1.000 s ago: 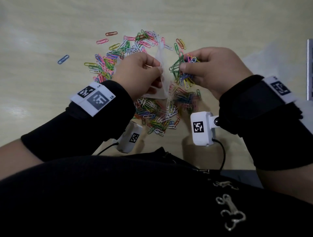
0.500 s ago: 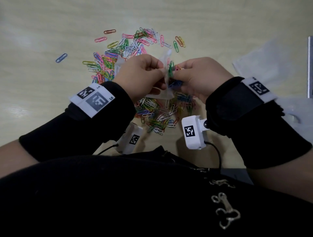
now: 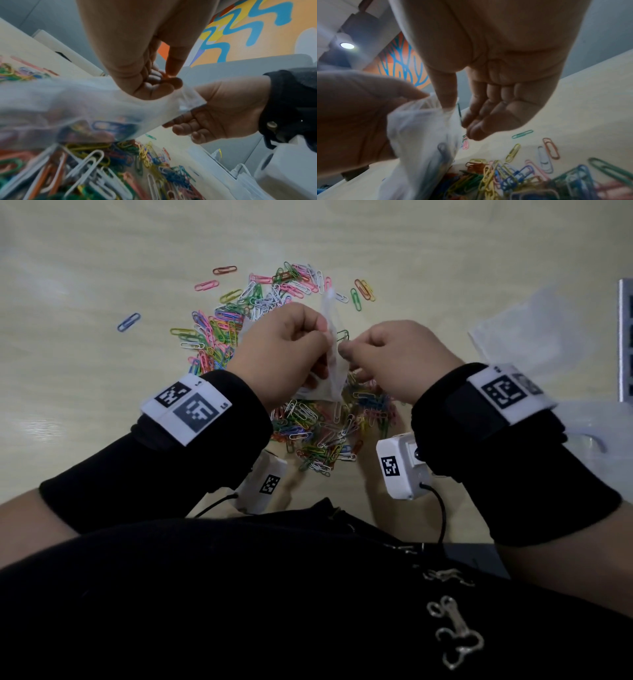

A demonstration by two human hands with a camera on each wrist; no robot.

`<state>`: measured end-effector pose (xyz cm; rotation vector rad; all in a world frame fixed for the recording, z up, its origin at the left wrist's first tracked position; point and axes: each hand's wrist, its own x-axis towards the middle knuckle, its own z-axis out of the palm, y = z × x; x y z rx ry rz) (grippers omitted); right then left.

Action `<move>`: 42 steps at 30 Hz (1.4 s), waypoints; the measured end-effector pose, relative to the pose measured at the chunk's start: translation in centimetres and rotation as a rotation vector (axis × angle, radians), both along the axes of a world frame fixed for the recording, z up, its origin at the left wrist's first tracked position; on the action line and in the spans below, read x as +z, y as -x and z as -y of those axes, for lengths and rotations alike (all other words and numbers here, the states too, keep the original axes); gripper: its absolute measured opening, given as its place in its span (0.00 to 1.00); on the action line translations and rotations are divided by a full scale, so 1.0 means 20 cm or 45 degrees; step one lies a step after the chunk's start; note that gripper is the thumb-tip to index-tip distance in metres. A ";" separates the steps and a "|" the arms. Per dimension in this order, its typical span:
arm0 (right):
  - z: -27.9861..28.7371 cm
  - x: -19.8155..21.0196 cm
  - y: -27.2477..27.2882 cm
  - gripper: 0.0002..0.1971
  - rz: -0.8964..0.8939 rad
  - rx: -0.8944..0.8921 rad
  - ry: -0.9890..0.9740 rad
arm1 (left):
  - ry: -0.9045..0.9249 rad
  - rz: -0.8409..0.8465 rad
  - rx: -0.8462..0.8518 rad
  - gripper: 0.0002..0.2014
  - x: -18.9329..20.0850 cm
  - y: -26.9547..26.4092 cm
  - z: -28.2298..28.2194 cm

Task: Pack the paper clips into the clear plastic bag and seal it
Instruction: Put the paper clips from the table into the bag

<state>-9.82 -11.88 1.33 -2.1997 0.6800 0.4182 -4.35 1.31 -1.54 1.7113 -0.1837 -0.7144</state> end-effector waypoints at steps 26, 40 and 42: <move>0.00 0.09 0.00 0.12 0.288 0.060 0.291 | 0.172 0.233 0.232 0.06 0.13 -0.02 0.00; -0.01 0.07 0.01 0.11 0.425 -0.182 0.093 | 0.003 0.533 0.373 0.10 0.19 -0.05 -0.04; -0.02 0.04 0.00 0.11 0.447 -0.202 -0.013 | 0.044 0.584 0.365 0.11 0.20 -0.03 -0.04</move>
